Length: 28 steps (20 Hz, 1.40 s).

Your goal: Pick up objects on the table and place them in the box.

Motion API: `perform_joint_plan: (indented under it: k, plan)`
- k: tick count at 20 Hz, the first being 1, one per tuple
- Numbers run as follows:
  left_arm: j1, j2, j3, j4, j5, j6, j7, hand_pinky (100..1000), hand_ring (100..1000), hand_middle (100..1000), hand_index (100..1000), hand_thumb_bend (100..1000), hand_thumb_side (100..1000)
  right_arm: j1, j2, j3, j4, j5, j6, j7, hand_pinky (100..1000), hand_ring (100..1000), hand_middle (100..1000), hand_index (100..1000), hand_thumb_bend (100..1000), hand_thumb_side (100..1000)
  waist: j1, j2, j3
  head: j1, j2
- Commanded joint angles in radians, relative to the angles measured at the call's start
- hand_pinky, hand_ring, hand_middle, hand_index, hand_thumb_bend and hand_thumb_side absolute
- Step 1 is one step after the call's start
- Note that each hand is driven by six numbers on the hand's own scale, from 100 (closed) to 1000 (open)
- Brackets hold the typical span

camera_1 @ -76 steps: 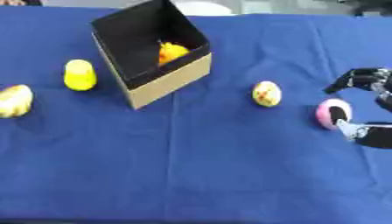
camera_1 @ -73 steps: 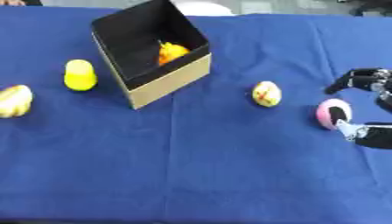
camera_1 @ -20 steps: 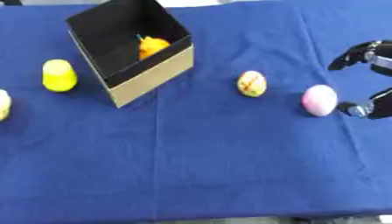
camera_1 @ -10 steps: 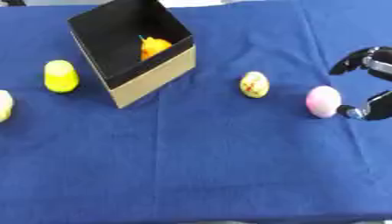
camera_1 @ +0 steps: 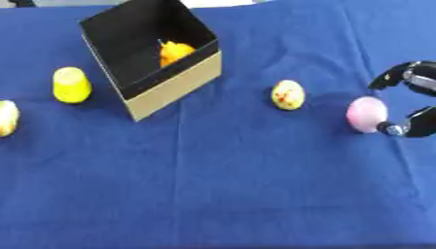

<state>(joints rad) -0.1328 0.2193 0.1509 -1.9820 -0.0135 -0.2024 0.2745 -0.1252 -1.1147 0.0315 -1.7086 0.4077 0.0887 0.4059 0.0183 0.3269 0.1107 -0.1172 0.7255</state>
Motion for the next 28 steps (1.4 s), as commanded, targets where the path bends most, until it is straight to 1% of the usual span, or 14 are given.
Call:
perform_joint_plan:
  k: [1, 5, 7, 8, 9, 11, 12, 13, 15, 19, 23, 24, 28]
  plan:
    - [-0.007, 0.008, -0.002, -0.018, -0.001, -0.001, -0.004, 771, 588, 556, 781, 137, 566, -0.015, -0.02, -0.007, 0.03, 0.03, -0.004, 0.002, 869, 858, 763, 825, 433, 100, 0.0, -0.012, 0.001, -0.002, -0.015]
    - [-0.009, 0.005, -0.004, -0.018, 0.0, -0.001, -0.006, 771, 588, 556, 781, 136, 568, -0.019, -0.008, 0.001, 0.046, 0.041, -0.015, 0.004, 866, 855, 752, 815, 434, 100, 0.001, -0.007, 0.003, -0.002, -0.016]
    - [-0.01, 0.004, -0.004, -0.018, 0.0, -0.001, -0.006, 771, 588, 556, 781, 135, 569, -0.02, -0.001, 0.006, 0.041, 0.032, -0.021, 0.002, 863, 852, 741, 806, 427, 100, 0.001, -0.004, 0.004, -0.001, -0.015]
    - [-0.01, 0.004, -0.004, -0.018, 0.0, -0.001, -0.006, 771, 588, 556, 781, 135, 569, -0.021, 0.003, 0.007, 0.036, 0.024, -0.023, -0.002, 855, 845, 716, 784, 410, 100, 0.001, -0.004, 0.005, 0.0, -0.015]
    - [-0.011, 0.003, -0.004, -0.018, 0.0, -0.001, -0.007, 771, 588, 556, 781, 135, 570, -0.021, 0.008, 0.008, 0.03, 0.013, -0.025, -0.008, 854, 844, 711, 779, 407, 100, 0.001, -0.003, 0.005, 0.001, -0.015]
    - [-0.011, 0.002, -0.005, -0.018, 0.001, -0.001, -0.007, 771, 588, 556, 781, 135, 571, -0.022, 0.016, 0.01, 0.018, -0.013, -0.024, -0.022, 846, 834, 677, 733, 380, 100, 0.0, -0.002, 0.006, 0.003, -0.015]
    - [-0.012, 0.001, -0.005, -0.018, 0.001, 0.0, -0.007, 771, 588, 556, 781, 135, 571, -0.022, 0.019, 0.01, 0.014, -0.026, -0.022, -0.03, 841, 826, 654, 695, 362, 100, -0.001, -0.001, 0.006, 0.004, -0.015]
    - [-0.012, 0.001, -0.005, -0.018, 0.001, 0.0, -0.007, 771, 588, 556, 781, 135, 571, -0.022, 0.022, 0.009, 0.009, -0.039, -0.02, -0.039, 837, 820, 642, 681, 355, 100, -0.002, -0.001, 0.006, 0.005, -0.014]
    - [-0.012, 0.001, -0.004, -0.018, 0.001, 0.0, -0.007, 771, 588, 556, 781, 134, 572, -0.02, 0.026, 0.007, 0.0, -0.064, -0.016, -0.057, 826, 792, 595, 609, 325, 100, -0.004, -0.002, 0.006, 0.008, -0.013]
    - [-0.014, 0.002, -0.003, -0.018, 0.002, 0.002, -0.007, 771, 589, 557, 781, 132, 572, -0.017, 0.027, -0.001, -0.019, -0.084, -0.003, -0.073, 815, 759, 552, 568, 314, 100, -0.011, -0.004, 0.005, 0.013, -0.011]
    - [-0.014, 0.004, -0.002, -0.018, 0.001, 0.002, -0.007, 772, 589, 557, 781, 131, 571, -0.021, 0.026, -0.015, -0.056, -0.089, 0.011, -0.082, 813, 752, 544, 562, 315, 100, -0.015, -0.007, 0.004, 0.016, -0.01]
    - [-0.014, 0.005, -0.003, -0.018, 0.002, 0.002, -0.007, 772, 589, 558, 781, 132, 570, -0.03, 0.022, -0.021, -0.072, -0.092, 0.01, -0.087, 810, 744, 530, 554, 316, 100, -0.018, -0.011, 0.005, 0.015, -0.008]
    - [-0.012, 0.011, -0.001, -0.018, 0.001, 0.004, -0.007, 772, 590, 558, 781, 132, 568, -0.096, -0.015, -0.051, -0.194, -0.115, 0.016, -0.108, 811, 737, 522, 548, 316, 100, -0.029, -0.023, 0.003, 0.019, -0.004]
